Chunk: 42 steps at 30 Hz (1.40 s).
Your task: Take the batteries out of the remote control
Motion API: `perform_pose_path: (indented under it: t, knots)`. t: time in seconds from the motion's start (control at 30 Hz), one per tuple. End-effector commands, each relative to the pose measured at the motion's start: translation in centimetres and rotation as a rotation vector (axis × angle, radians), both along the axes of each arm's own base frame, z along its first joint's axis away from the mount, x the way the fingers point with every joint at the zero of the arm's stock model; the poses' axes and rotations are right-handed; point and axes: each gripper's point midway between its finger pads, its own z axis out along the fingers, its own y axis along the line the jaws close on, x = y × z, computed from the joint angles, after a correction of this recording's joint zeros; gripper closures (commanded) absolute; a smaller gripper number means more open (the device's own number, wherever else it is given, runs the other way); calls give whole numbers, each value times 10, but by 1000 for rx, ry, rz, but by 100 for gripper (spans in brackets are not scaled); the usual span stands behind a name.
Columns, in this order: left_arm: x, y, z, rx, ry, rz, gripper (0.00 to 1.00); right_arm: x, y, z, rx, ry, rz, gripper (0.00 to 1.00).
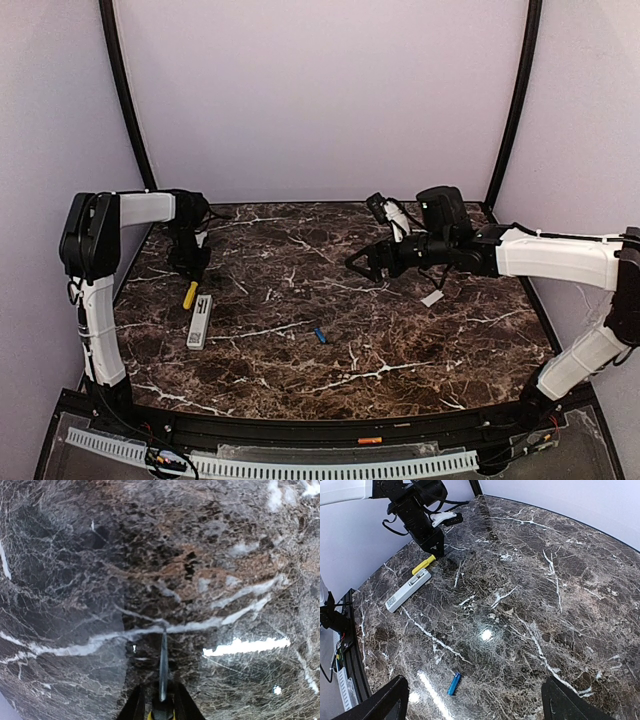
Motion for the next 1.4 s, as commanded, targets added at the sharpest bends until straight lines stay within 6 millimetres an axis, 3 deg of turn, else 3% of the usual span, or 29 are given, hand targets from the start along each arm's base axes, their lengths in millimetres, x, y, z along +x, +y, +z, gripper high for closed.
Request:
perform_pose_path:
  t: [0.0,0.27,0.43,0.73,0.83,1.07,1.17,1.2,1.23,1.3,1.33,1.37]
  knots:
    - [1,1,-3,-11,-23,20,75,2,1,4,0,-6,5,9]
    - [2,1,4,-15,-58,13,62,4,2,2,-5,1,4,9]
    - [8,0,25,-28,-125,7,37,8,-3,5,-17,-20,-29,6]
    - [10,-4,74,-64,-245,-25,7,20,-15,18,-29,-69,-92,2]
    - [9,-5,90,-69,-291,-26,4,26,-20,22,-34,-84,-114,1]
    - [8,-4,150,-94,-488,-47,3,44,-39,36,-50,-129,-179,1]
    - [2,0,174,-88,-596,-52,4,55,-53,42,-58,-147,-221,1]
    - [3,3,173,-75,-633,-44,4,58,-58,45,-57,-152,-236,1]
    - [-1,5,188,-73,-690,-39,4,63,-64,47,-57,-156,-257,1]
    - [-4,11,198,-61,-785,-24,6,69,-75,52,-53,-163,-298,1]
    - [-5,15,194,-45,-820,-10,6,73,-82,54,-50,-165,-326,1]
    - [-8,18,205,-42,-871,-1,7,77,-88,56,-49,-166,-360,1]
